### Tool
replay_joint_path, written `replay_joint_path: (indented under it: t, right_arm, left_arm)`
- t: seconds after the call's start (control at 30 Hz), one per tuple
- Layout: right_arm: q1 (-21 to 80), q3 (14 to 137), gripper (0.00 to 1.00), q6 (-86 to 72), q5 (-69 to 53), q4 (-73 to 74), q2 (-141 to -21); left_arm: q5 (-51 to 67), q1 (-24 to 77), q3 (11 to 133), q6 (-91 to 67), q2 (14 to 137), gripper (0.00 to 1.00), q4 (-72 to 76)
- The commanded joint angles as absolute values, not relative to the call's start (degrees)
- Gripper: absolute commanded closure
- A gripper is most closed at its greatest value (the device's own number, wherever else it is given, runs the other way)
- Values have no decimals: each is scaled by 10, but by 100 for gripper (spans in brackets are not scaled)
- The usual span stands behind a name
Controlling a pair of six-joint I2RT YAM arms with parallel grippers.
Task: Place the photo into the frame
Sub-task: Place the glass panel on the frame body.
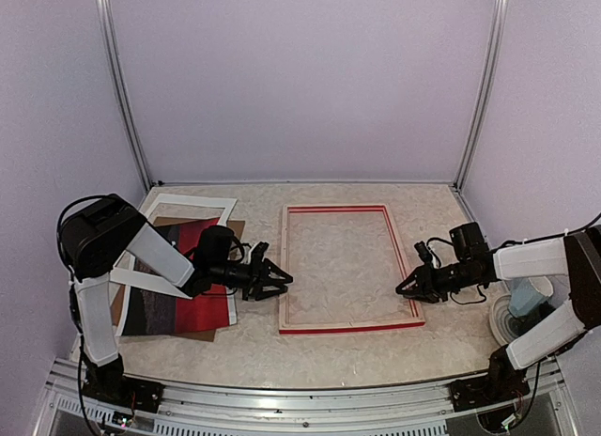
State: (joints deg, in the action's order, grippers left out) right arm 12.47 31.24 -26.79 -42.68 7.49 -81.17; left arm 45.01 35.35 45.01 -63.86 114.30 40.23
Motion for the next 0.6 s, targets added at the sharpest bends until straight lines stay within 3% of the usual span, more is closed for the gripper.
replay_joint_path:
  t: [0.0,0.4,0.57]
  right_arm:
    - [118,329,65,-257,-409,89,-811]
    - [119,332,64,-249,-380,117,-797]
    - [119,346,57,-239,-349,154,-774]
  left_arm:
    - [439,354,435,-612,1119,55,358]
    - [397,342,439,-559,1067,42,271]
    - [387,343,444,-544,1056,40,248]
